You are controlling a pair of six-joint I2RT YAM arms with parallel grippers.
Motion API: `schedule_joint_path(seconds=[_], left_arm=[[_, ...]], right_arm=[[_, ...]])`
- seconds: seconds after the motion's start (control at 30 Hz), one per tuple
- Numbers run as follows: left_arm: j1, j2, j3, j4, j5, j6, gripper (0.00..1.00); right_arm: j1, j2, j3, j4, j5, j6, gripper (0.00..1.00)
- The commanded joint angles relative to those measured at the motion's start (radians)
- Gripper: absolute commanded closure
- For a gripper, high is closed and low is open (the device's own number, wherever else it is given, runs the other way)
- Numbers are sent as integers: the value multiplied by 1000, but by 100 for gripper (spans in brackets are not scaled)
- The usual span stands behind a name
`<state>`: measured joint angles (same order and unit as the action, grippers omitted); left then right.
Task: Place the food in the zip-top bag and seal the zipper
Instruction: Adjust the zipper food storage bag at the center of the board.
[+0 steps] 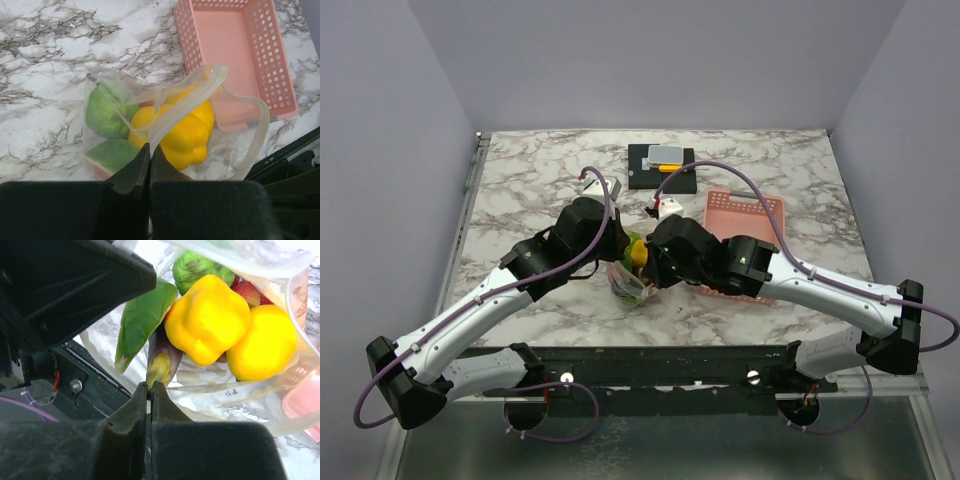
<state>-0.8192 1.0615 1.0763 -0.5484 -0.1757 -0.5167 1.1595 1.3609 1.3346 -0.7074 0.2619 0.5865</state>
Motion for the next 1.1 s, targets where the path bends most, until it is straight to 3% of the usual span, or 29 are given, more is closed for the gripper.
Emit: schedule_joint_path(seconds=[0.0, 0.27, 0.6, 1.07], left_arm=[[0, -26, -11, 16, 80, -3, 100], [0, -28, 0, 26, 175, 7, 100], [0, -96, -13, 32, 274, -23, 100], [1, -123, 27, 40, 423, -43, 100]], right_arm=[[9, 32, 44, -5, 77, -12, 99], [6, 146, 140, 15, 100, -64, 99], [-66, 171, 54, 111, 84, -43, 99], [-128, 258, -12, 93, 279, 23, 99]])
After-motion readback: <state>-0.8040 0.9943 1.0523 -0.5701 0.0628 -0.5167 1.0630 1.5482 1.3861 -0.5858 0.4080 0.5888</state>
